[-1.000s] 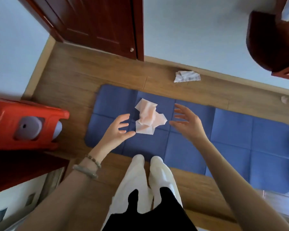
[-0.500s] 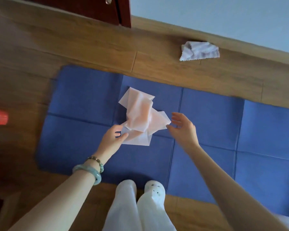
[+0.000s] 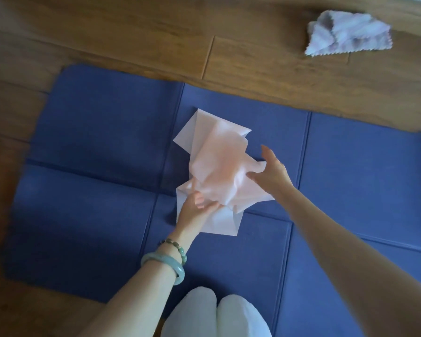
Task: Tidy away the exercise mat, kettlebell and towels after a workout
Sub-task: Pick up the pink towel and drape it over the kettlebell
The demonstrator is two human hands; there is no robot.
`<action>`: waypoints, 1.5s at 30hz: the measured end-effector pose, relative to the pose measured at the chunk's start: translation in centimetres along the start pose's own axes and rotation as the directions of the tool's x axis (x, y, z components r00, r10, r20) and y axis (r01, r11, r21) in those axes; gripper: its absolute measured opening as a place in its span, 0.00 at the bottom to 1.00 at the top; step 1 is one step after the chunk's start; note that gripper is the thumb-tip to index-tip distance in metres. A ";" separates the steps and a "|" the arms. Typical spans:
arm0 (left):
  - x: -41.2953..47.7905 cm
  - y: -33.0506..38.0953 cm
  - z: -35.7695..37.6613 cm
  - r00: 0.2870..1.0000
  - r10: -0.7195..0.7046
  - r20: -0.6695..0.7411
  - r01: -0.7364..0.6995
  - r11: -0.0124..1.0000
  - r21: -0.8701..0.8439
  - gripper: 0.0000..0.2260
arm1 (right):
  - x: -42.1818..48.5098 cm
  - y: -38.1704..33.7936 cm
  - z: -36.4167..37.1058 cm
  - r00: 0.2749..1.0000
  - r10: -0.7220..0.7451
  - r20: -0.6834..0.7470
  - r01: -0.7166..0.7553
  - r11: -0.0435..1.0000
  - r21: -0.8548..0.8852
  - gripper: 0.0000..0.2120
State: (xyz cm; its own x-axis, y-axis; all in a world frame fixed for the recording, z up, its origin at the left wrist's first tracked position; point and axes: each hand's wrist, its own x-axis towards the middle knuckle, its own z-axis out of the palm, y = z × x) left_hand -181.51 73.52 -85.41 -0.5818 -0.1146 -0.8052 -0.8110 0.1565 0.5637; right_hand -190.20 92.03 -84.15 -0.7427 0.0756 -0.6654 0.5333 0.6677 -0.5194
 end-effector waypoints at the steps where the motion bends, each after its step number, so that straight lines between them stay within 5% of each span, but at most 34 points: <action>1: 0.4 0.2 0.4 0.999 -0.036 0.007 0.037 0.991 -0.131 0.21 | 0.7 0.1 0.3 0.999 0.014 0.030 -0.015 1.000 0.001 0.41; 4: 1.2 1.0 2.0 0.979 -0.201 0.025 0.186 0.844 -0.502 0.10 | 1.4 -0.1 0.7 0.989 0.102 0.107 -0.095 0.993 -0.069 0.43; 7: 1.9 1.6 2.5 0.954 -0.295 -0.051 0.209 0.780 -0.590 0.08 | 1.3 -0.6 0.9 0.998 0.046 0.048 -0.044 0.999 -0.031 0.06; 10: 1.5 2.7 1.6 0.963 -0.244 -0.117 0.128 0.790 -0.600 0.06 | -0.4 -1.1 0.0 0.999 -0.008 -0.032 0.010 0.998 0.069 0.13; 18: -11.2 11.6 -6.4 0.987 0.019 -0.157 -0.053 0.976 -0.211 0.10 | -13.0 -8.8 -8.7 0.992 -0.118 -0.033 0.122 0.978 0.171 0.08; 22: -20.7 21.2 -9.9 0.979 0.137 -0.154 -0.154 0.983 -0.104 0.09 | -21.2 -16.4 -15.7 0.964 -0.246 -0.100 0.260 0.952 0.161 0.08; 25: -28.2 28.1 -12.5 0.971 0.184 -0.151 -0.196 0.978 -0.071 0.19 | -28.2 -21.7 -21.5 0.931 -0.320 -0.176 0.347 0.925 0.154 0.08; 28: -36.5 34.7 -15.0 0.964 0.267 -0.011 -0.266 0.962 0.058 0.17 | -35.4 -26.3 -27.0 0.891 -0.391 -0.231 0.426 0.896 0.125 0.12; 32: -47.3 41.1 -16.6 0.918 0.362 0.163 -0.397 0.850 0.345 0.32 | -44.6 -30.9 -33.3 0.815 -0.474 -0.333 0.529 0.844 0.091 0.16; 35: -54.5 44.3 -16.1 0.861 0.493 0.124 -0.480 0.706 0.521 0.22 | -50.6 -33.6 -37.4 0.819 -0.457 -0.347 0.528 0.837 0.144 0.16; 38: -60.9 46.4 -15.1 0.794 0.606 0.056 -0.534 0.649 0.542 0.17 | -56.5 -35.6 -41.0 0.844 -0.424 -0.327 0.504 0.835 0.219 0.02; 41: -65.1 48.5 -14.1 0.731 0.681 0.046 -0.609 0.620 0.495 0.13 | -62.4 -36.2 -44.5 0.809 -0.425 -0.406 0.554 0.783 0.284 0.03; 45: -69.3 51.4 -12.2 0.583 0.800 0.144 -0.744 0.454 0.491 0.09 | -68.5 -35.7 -48.1 0.775 -0.382 -0.503 0.579 0.747 0.325 0.16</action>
State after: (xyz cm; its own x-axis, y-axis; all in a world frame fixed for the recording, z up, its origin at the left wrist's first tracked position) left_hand -183.58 77.56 1.58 -0.9789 0.1995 -0.0450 0.0949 0.6378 0.7643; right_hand -177.88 98.70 5.74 -0.9831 0.1765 -0.0475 0.1000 0.3022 -0.9480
